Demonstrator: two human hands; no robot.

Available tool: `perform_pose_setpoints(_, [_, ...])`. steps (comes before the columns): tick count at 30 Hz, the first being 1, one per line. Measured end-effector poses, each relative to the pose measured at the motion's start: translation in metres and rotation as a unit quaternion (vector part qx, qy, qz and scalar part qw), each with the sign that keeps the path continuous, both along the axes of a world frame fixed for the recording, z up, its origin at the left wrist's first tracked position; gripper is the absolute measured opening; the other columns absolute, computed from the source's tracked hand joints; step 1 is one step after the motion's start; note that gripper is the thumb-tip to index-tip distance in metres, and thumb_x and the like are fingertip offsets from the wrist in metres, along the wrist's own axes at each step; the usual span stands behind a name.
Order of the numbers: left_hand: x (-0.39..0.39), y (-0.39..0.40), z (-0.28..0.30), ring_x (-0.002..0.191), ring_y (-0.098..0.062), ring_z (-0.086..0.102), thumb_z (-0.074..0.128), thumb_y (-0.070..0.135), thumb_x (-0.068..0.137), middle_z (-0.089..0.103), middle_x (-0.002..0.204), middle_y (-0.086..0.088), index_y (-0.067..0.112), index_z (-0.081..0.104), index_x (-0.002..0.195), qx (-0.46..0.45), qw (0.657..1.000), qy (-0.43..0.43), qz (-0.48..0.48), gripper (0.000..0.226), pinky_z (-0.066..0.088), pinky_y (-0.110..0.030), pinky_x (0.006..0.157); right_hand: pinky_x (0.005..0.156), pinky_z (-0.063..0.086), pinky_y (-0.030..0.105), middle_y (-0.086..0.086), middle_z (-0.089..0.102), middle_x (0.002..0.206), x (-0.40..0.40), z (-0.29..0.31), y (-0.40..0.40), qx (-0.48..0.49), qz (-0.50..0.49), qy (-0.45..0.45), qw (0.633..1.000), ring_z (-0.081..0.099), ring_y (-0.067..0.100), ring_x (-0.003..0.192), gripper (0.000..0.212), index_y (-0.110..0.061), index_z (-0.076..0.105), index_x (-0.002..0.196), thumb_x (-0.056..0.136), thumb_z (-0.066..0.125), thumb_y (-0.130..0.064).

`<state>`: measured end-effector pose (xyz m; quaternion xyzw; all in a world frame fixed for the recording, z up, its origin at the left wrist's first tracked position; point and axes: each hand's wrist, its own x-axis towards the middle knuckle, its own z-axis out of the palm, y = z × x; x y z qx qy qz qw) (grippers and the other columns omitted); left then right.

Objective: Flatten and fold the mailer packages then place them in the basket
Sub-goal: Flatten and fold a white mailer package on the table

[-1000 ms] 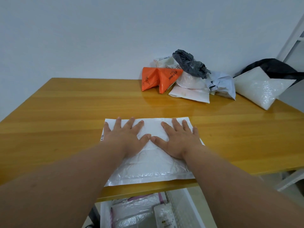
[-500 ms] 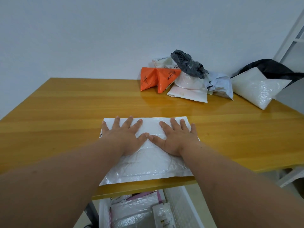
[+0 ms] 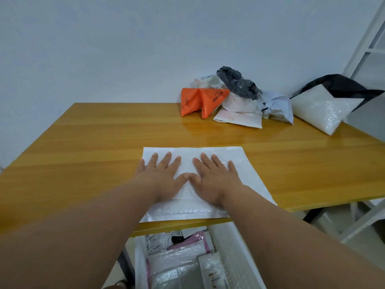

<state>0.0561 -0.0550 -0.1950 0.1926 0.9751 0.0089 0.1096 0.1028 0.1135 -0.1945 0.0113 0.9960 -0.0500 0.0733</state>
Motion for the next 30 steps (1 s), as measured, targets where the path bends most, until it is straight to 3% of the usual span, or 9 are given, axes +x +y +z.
perform_pose_setpoints(16, [0.003,-0.001,-0.001,0.149,-0.023,-0.017,0.002,0.074,0.089,-0.019,0.162,0.009,0.037,-0.013,0.153,-0.001,1.000,0.013,-0.004,0.076,-0.008,-0.051,0.120,0.119,-0.006,0.055,-0.009,-0.009,0.164,0.000,-0.003,-0.002,0.007,-0.004,0.020,1.000,-0.011,0.017,0.151,0.063,-0.034,0.002,0.156,0.099,0.008,-0.060])
perform_pose_setpoints(20, [0.008,-0.006,0.006,0.150,-0.021,-0.016,0.011,0.073,0.092,-0.017,0.163,0.005,0.032,-0.006,0.156,0.000,1.000,0.022,0.000,0.078,-0.006,-0.048,0.121,0.117,-0.013,0.057,-0.008,-0.011,0.164,0.002,0.007,-0.005,0.070,0.005,0.011,0.997,-0.013,0.021,0.150,0.063,-0.034,0.000,0.156,0.099,0.006,-0.059])
perform_pose_setpoints(22, [0.015,-0.009,0.010,0.151,-0.022,-0.008,0.016,0.069,0.095,-0.011,0.164,0.004,0.032,0.000,0.156,-0.001,0.999,0.046,-0.003,0.074,-0.002,-0.047,0.122,0.118,-0.009,0.057,-0.005,0.000,0.165,0.005,0.015,-0.009,0.081,0.004,0.027,0.996,-0.002,0.025,0.151,0.060,-0.033,0.013,0.155,0.100,0.012,-0.055])
perform_pose_setpoints(24, [0.022,-0.012,0.012,0.151,-0.023,-0.002,0.018,0.063,0.098,-0.006,0.165,0.003,0.030,0.003,0.157,0.011,0.999,0.048,-0.005,0.069,0.004,-0.045,0.121,0.120,0.007,0.053,0.002,0.024,0.160,0.012,0.023,-0.011,0.050,-0.026,0.060,0.997,0.022,0.028,0.145,0.056,-0.027,0.035,0.148,0.100,0.019,-0.050])
perform_pose_setpoints(26, [0.030,-0.014,0.013,0.151,-0.024,-0.001,0.016,0.057,0.101,-0.004,0.165,0.002,0.028,0.004,0.157,0.033,0.999,0.033,0.005,0.065,0.006,-0.044,0.122,0.117,0.018,0.051,0.004,0.037,0.152,0.021,0.028,-0.011,0.018,-0.060,0.075,0.995,0.034,0.030,0.138,0.056,-0.024,0.043,0.143,0.099,0.023,-0.051])
perform_pose_setpoints(28, [0.036,-0.014,0.011,0.151,-0.025,-0.004,0.012,0.055,0.101,-0.005,0.165,0.001,0.026,0.003,0.157,0.041,0.999,0.022,0.013,0.063,0.003,-0.046,0.122,0.118,0.012,0.055,0.003,0.024,0.160,0.032,0.029,-0.010,0.006,-0.071,0.034,0.997,0.023,0.032,0.145,0.064,-0.028,0.033,0.150,0.096,0.022,-0.061])
perform_pose_setpoints(30, [0.043,-0.011,0.009,0.151,-0.026,-0.008,0.010,0.054,0.101,-0.007,0.165,0.001,0.025,0.001,0.157,0.035,0.999,0.026,0.014,0.064,-0.002,-0.048,0.122,0.117,0.000,0.060,-0.001,0.002,0.165,0.043,0.024,-0.008,-0.005,-0.077,-0.027,0.997,0.002,0.032,0.150,0.077,-0.035,0.016,0.155,0.090,0.018,-0.075])
